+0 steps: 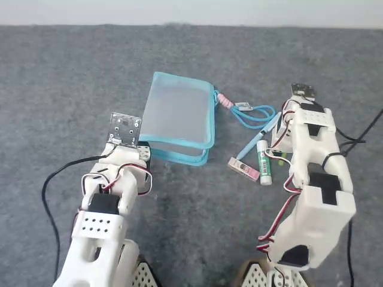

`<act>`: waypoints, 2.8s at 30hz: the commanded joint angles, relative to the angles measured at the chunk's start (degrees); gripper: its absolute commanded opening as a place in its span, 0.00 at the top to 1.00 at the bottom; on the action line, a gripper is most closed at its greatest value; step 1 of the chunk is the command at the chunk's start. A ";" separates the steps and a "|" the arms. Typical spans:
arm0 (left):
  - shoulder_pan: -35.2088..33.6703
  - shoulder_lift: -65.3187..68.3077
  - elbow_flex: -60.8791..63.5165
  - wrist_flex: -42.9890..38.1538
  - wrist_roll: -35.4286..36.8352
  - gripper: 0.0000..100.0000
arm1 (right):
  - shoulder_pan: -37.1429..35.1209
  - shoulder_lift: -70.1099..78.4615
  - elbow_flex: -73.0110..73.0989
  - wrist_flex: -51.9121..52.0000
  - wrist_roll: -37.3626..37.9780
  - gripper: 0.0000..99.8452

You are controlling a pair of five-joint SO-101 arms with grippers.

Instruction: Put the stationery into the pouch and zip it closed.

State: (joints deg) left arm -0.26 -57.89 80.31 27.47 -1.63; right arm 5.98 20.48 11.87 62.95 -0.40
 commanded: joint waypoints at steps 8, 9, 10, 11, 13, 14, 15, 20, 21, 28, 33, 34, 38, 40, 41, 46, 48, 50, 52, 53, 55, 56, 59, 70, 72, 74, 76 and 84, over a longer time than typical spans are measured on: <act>-0.18 0.09 -1.10 -1.93 0.70 0.99 | 0.57 -1.10 -2.55 1.89 -0.44 0.99; -0.09 0.18 -1.10 -1.93 0.70 0.99 | 0.57 -1.54 -2.55 2.42 -0.44 0.99; 0.00 0.18 -1.10 -1.93 0.70 0.99 | 0.57 -2.24 -2.55 2.95 -0.44 0.99; 0.00 0.26 -1.10 -2.02 0.70 0.99 | 0.57 -3.03 -2.55 3.56 -0.44 0.99; 0.00 0.26 -1.10 -2.11 0.70 0.99 | 0.66 -5.23 -2.46 5.23 0.70 0.99; 0.00 0.26 -1.10 -2.11 0.70 0.99 | 0.75 -6.73 -1.93 5.76 2.11 0.99; 0.00 0.26 -1.10 -2.20 0.70 0.99 | 0.75 -8.48 -0.97 5.93 2.99 0.99; 0.09 0.26 -1.10 -2.20 0.70 0.99 | 0.57 -22.29 7.21 4.97 4.48 0.99; 0.09 0.26 -1.10 -2.20 0.70 0.99 | 0.40 -25.89 8.79 5.14 5.80 0.99; 0.09 0.35 -1.10 -2.29 0.70 0.99 | -8.22 -50.68 16.79 13.23 14.68 0.99; 0.09 0.35 -1.10 -2.29 0.70 0.99 | -20.62 -61.23 17.23 21.32 17.05 0.99; 0.09 0.35 -1.10 -2.29 0.70 0.99 | -22.81 -62.73 17.23 22.55 17.05 0.99; 0.09 0.35 -1.10 -2.29 0.70 0.99 | -29.67 -66.86 17.23 26.59 17.67 0.99; 0.09 0.35 -1.10 -2.29 0.70 0.99 | -32.13 -68.53 17.41 28.44 20.31 0.99; 0.09 0.35 -1.10 -2.29 0.70 0.99 | -33.36 -69.23 17.49 29.41 22.15 0.99; 0.09 0.35 -1.10 -2.29 0.70 0.99 | -40.48 -74.15 19.43 32.22 30.42 0.99; 0.09 0.35 -1.10 -2.29 0.70 0.99 | -41.63 -75.21 21.10 32.75 32.00 0.99; 0.09 0.35 -1.10 -2.29 0.70 0.99 | -41.54 -75.30 23.38 32.48 32.70 0.99; 0.09 0.35 -1.10 -2.29 0.70 0.99 | -41.54 -75.30 25.76 32.13 33.58 0.99; 0.09 0.35 -1.01 -2.29 0.70 0.99 | -41.54 -75.30 26.37 31.78 33.67 0.99; 0.09 0.35 -1.01 -2.20 0.70 0.99 | -41.45 -75.30 26.90 30.46 32.70 0.99; 0.09 0.35 -0.92 -2.20 0.70 0.99 | -41.45 -75.21 27.08 29.58 31.74 0.99; 0.09 0.35 -0.75 -2.20 0.70 0.99 | -41.36 -74.59 27.08 27.21 28.40 0.99; 1.05 0.35 -0.75 -2.20 0.70 0.99 | -37.23 -57.89 19.87 18.86 16.97 0.99; 3.16 0.18 0.13 -2.29 0.70 0.99 | -37.23 -53.76 15.91 19.30 14.68 0.99; 5.80 0.18 0.66 -2.29 0.70 0.99 | -37.23 -49.63 12.13 19.47 13.10 0.99; 8.35 0.35 0.84 -2.29 0.70 0.99 | -37.23 -45.85 9.05 19.21 11.87 0.99; 14.77 0.35 3.74 -8.53 1.05 0.99 | -37.49 -33.01 -3.08 19.03 4.04 0.99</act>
State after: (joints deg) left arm 11.69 -57.89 83.82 24.04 -1.36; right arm -32.00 -14.59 15.30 82.90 6.81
